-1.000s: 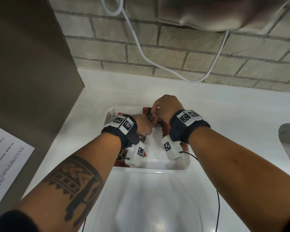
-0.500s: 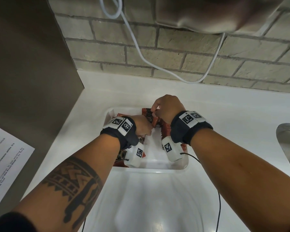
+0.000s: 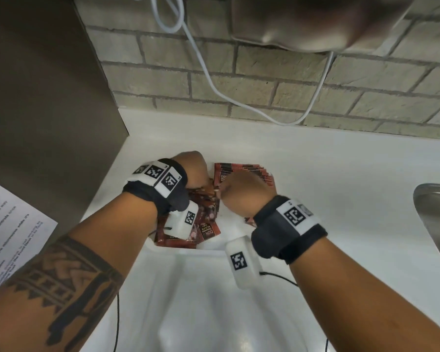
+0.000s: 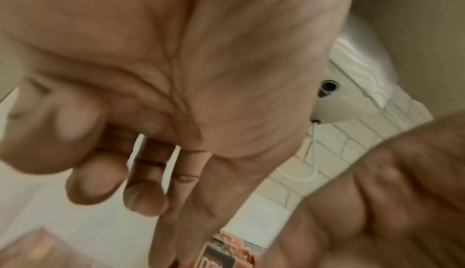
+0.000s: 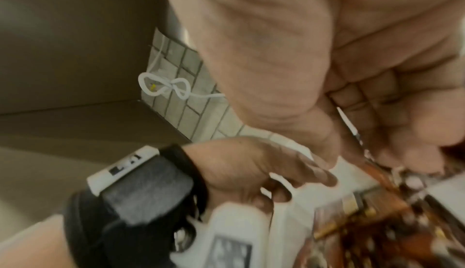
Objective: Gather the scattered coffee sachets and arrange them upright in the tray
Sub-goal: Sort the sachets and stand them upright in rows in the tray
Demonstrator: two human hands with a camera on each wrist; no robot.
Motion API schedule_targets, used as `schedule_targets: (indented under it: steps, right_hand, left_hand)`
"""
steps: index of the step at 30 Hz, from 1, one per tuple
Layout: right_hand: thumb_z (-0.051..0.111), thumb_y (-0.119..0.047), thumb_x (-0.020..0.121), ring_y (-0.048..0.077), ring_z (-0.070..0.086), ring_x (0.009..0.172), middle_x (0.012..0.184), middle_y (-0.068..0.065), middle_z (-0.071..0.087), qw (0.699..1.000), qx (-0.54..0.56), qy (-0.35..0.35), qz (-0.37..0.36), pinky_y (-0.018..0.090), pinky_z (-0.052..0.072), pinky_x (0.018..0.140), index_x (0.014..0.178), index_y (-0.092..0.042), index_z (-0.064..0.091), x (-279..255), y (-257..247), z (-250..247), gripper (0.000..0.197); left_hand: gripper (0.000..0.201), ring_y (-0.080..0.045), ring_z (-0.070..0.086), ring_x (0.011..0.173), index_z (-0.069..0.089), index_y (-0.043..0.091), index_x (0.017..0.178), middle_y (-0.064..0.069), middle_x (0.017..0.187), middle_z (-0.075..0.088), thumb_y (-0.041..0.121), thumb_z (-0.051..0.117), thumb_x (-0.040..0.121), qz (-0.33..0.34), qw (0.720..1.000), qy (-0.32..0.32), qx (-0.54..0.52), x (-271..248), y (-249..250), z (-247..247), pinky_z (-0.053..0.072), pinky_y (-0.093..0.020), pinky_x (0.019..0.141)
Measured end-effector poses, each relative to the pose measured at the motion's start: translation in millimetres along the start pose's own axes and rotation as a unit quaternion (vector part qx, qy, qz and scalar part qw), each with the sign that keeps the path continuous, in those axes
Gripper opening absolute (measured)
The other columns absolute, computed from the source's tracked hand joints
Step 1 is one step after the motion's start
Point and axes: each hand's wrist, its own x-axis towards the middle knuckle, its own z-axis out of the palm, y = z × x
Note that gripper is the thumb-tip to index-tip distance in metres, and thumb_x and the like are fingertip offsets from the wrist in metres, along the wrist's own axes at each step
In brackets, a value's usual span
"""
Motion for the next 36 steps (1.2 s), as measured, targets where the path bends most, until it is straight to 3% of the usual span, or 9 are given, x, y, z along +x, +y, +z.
schedule_targets:
  steps: [2,5,9,11,14,19,23,27,36]
  right_hand:
    - [0.041,-0.013,0.101,0.014,0.044,0.059,0.069,0.002,0.047,0.999,-0.005,-0.044,0.011,0.024,0.035,0.052,0.065,-0.010,0.046,5.5,-6.9,14.8,0.036]
    - [0.043,-0.014,0.101,0.016,0.047,0.061,0.072,0.004,0.050,0.997,0.011,-0.062,0.038,0.024,0.035,0.050,0.069,-0.008,0.049,23.6,-11.0,28.4,0.033]
    - [0.045,-0.013,0.100,0.021,0.053,0.073,0.081,0.007,0.054,0.995,0.029,-0.067,0.068,0.028,0.043,0.065,0.089,-0.004,0.059,35.0,-12.3,37.0,0.020]
    - [0.046,-0.014,0.101,0.015,0.048,0.063,0.075,0.003,0.050,0.993,0.052,-0.075,0.071,0.023,0.042,0.055,0.088,-0.004,0.058,38.4,-10.1,41.5,0.021]
    - [0.056,-0.018,0.098,0.005,0.041,0.062,0.092,0.001,0.052,0.979,0.182,-0.053,0.077,0.010,0.035,0.034,0.126,-0.008,0.060,40.6,-2.0,47.3,0.030]
    - [0.061,-0.020,0.096,0.002,0.040,0.061,0.077,-0.006,0.044,0.973,0.210,-0.042,0.087,0.005,0.032,0.033,0.133,-0.006,0.057,40.7,0.2,43.4,0.040]
    - [0.045,-0.013,0.103,0.021,0.055,0.085,0.096,0.007,0.057,0.982,0.135,-0.061,0.118,0.020,0.047,0.075,0.123,0.002,0.062,43.8,-9.8,34.8,0.030]
    - [0.043,-0.010,0.104,0.029,0.060,0.113,0.123,0.016,0.063,0.984,0.116,-0.067,0.114,0.032,0.048,0.094,0.123,0.001,0.063,48.6,-7.7,36.5,0.030]
    - [0.042,-0.004,0.103,0.033,0.055,0.123,0.134,0.019,0.056,0.993,0.083,-0.051,0.071,0.032,0.048,0.099,0.143,-0.003,0.048,50.8,-1.1,37.0,0.040]
  left_hand:
    - [0.019,-0.021,0.061,0.084,0.067,0.006,0.092,-0.007,0.098,0.065,0.023,0.059,0.092,-0.003,0.999,0.004,0.032,-4.4,0.1,-5.9,0.047,-0.025,0.064]
    - [0.029,-0.026,0.062,0.105,0.065,0.008,0.119,-0.011,0.125,0.058,0.022,0.054,0.097,0.010,0.997,0.010,0.079,-7.9,3.3,-1.3,0.051,-0.030,0.081]
    - [0.035,-0.028,0.063,0.109,0.061,0.009,0.130,-0.013,0.131,0.059,0.014,0.049,0.098,0.016,0.996,-0.015,0.090,-5.4,3.6,12.5,0.051,-0.032,0.081]
    - [0.037,-0.029,0.060,0.114,0.056,0.010,0.135,-0.013,0.133,0.058,0.014,0.049,0.099,0.018,0.995,-0.014,0.096,-5.4,4.7,15.2,0.050,-0.033,0.089]
    - [0.044,-0.029,0.058,0.118,0.047,0.017,0.144,-0.013,0.137,0.055,0.017,0.048,0.100,0.026,0.994,-0.002,0.106,-4.9,4.1,17.3,0.047,-0.033,0.091]
    - [0.040,-0.030,0.059,0.114,0.051,0.016,0.140,-0.014,0.134,0.054,0.017,0.050,0.099,0.014,0.993,0.003,0.116,2.3,3.6,21.1,0.047,-0.033,0.083]
    - [0.035,-0.027,0.058,0.117,0.056,0.007,0.133,-0.014,0.132,0.057,0.017,0.053,0.100,0.012,0.993,-0.001,0.119,10.5,4.5,21.3,0.043,-0.028,0.082]
    - [0.046,-0.026,0.055,0.123,0.051,0.006,0.139,-0.013,0.137,0.054,0.019,0.061,0.096,0.000,0.994,-0.008,0.111,17.8,1.3,21.5,0.045,-0.027,0.091]
    - [0.049,-0.026,0.065,0.108,0.060,0.011,0.132,-0.008,0.125,0.066,0.033,0.070,0.088,-0.011,0.997,-0.022,0.077,20.5,-5.2,24.7,0.055,-0.037,0.092]
